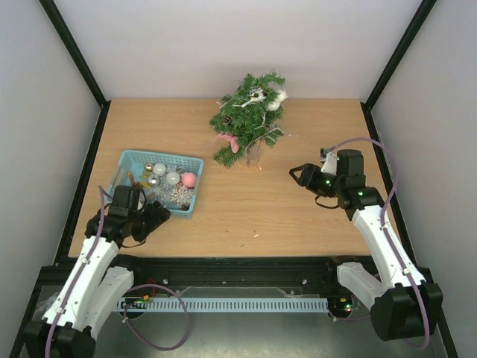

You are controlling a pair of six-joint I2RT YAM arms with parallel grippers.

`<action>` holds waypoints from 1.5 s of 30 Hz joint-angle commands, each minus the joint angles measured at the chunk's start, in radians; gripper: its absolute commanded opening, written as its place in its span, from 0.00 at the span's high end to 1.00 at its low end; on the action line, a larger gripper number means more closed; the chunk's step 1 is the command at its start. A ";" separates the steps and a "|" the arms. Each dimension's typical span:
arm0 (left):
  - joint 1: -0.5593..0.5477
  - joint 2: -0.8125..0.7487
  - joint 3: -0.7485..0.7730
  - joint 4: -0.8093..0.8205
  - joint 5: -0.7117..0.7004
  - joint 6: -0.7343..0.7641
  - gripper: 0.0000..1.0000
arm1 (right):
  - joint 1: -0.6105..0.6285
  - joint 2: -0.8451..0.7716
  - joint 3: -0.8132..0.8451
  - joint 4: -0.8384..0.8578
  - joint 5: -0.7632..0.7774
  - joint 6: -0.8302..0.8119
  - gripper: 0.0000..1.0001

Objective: Decorate the small christmas tree

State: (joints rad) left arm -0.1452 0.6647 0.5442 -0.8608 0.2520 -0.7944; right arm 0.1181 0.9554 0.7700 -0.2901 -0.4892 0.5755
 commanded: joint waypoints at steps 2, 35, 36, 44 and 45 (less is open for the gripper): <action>0.006 0.057 -0.035 0.223 -0.062 -0.071 0.27 | -0.002 -0.023 -0.016 0.008 -0.027 -0.012 0.48; 0.015 0.868 0.163 1.102 -0.132 -0.117 0.66 | -0.002 -0.047 0.009 -0.068 0.035 -0.047 0.48; 0.015 0.882 0.184 1.097 -0.123 -0.114 0.65 | -0.003 -0.048 0.009 -0.067 0.036 -0.046 0.48; 0.015 0.719 0.184 0.969 -0.103 -0.096 0.31 | -0.005 -0.029 0.023 -0.058 0.109 -0.039 0.42; 0.016 0.682 0.172 0.950 -0.096 -0.095 0.25 | -0.004 -0.024 0.026 -0.053 0.127 -0.034 0.39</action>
State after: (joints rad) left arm -0.1287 1.4754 0.7246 0.1627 0.1398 -0.9028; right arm 0.1181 0.9184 0.7620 -0.3248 -0.4156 0.5388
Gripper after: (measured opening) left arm 0.652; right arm 0.573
